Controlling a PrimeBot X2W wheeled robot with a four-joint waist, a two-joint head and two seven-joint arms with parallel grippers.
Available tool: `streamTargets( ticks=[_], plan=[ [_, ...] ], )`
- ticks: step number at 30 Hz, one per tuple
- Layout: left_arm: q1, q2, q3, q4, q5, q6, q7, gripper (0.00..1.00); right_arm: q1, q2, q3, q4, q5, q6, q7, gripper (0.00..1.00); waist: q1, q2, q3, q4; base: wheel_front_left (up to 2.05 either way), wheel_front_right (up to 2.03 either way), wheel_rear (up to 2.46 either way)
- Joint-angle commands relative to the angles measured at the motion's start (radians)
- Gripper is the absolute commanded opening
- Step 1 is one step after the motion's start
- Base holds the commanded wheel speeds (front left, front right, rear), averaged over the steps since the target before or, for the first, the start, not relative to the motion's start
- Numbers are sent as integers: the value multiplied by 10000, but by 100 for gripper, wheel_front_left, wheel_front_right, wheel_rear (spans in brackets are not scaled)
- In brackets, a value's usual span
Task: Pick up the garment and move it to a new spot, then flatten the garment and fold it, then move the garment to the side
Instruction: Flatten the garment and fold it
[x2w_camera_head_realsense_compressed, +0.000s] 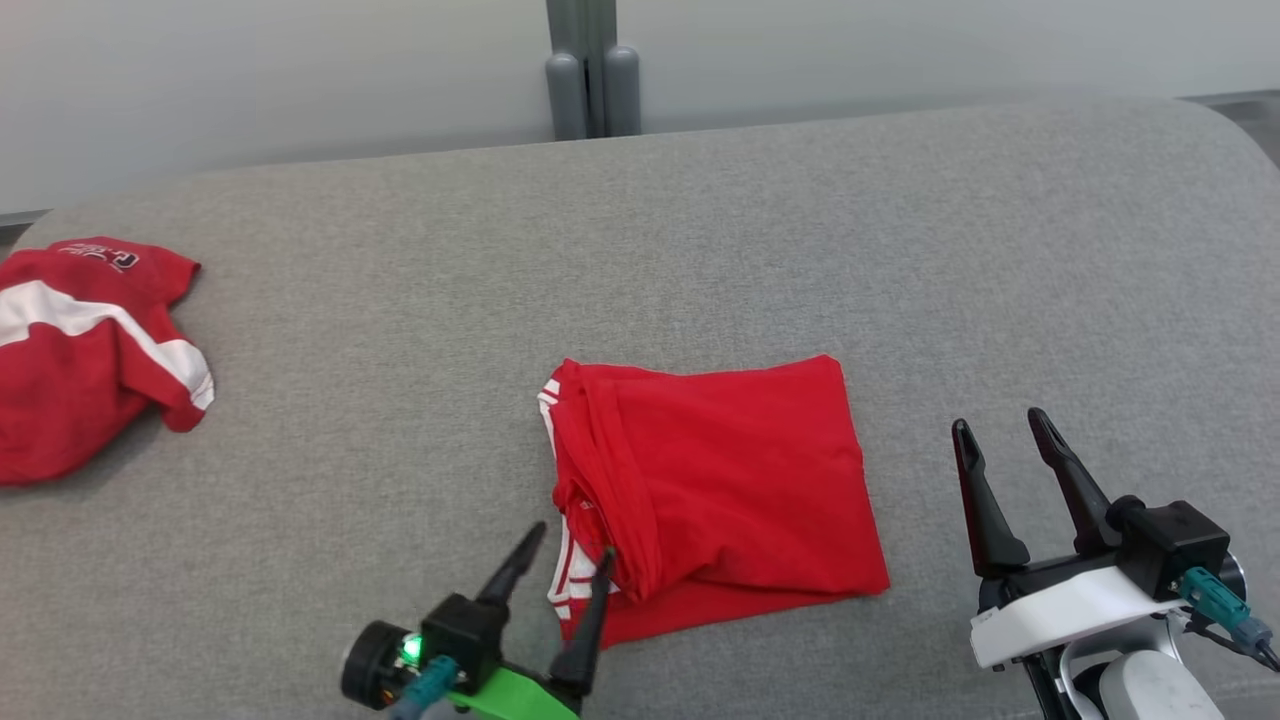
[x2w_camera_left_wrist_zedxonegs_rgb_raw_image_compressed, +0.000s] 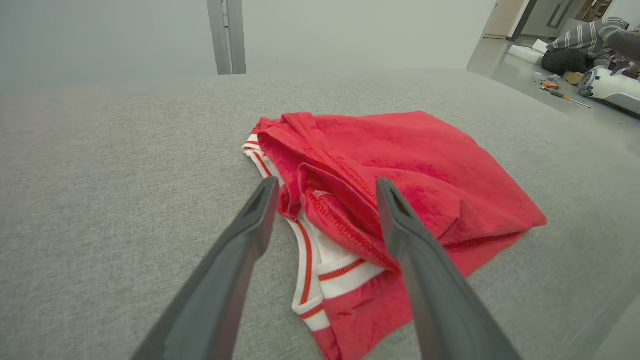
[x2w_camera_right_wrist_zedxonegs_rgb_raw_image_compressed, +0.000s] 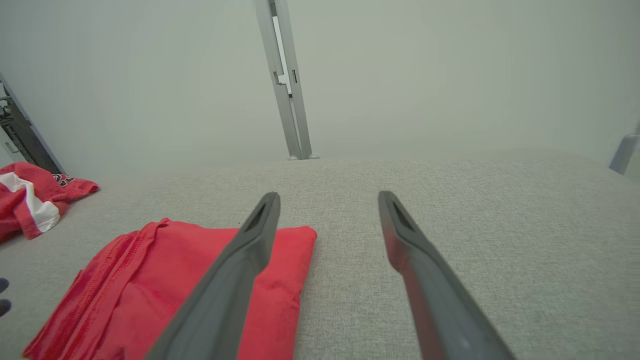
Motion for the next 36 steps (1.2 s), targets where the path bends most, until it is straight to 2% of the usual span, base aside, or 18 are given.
streamTargets(
  ticks=[1,12,14,15,16,21,26,27,28,29,33,36],
  plan=[
    [-198,37,-216,212,-104,-23,1,100,-93,-33,23,46,29,0,-27,100,0,0,201,-232,0,0,0],
    [-788,42,-1297,1627,-451,-31,2,100,-327,23,157,81,75,0,-26,100,0,0,518,-679,0,0,0],
    [-913,42,-1314,1794,-599,-32,0,36,-341,28,115,62,70,0,-27,100,0,0,541,-692,0,0,0],
    [-983,42,-1242,1806,-712,-32,0,13,-325,18,77,47,73,0,-27,100,0,0,546,-682,0,0,0],
    [-1016,43,-1165,1775,-769,-31,2,0,-302,12,48,41,75,0,-26,100,0,0,544,-663,0,0,0],
    [-782,39,-866,1501,-771,-31,2,0,-107,43,-111,90,23,0,-27,100,0,0,454,-490,0,0,0],
    [-491,132,-1022,1324,-922,-32,0,0,-79,74,-138,189,27,-2,-27,100,0,0,384,-291,0,0,0],
    [-456,130,-1063,1372,-947,-32,0,22,-83,73,-123,214,29,0,-27,100,0,0,361,-261,0,0,0],
    [-457,126,-1048,1360,-934,-32,2,51,-87,76,-115,228,34,-2,-27,100,0,0,347,-239,0,0,0],
    [-448,118,-993,1342,-954,-32,2,100,-83,77,-109,245,38,0,-27,100,0,0,326,-211,0,0,0],
    [-359,85,-700,1102,-888,-31,0,100,-45,58,-138,310,46,-2,-28,100,0,0,218,-126,0,0,0],
    [-233,76,-136,583,-783,111,2,100,1,10,-233,279,39,0,-28,100,0,0,128,-26,0,0,0]
  ],
)
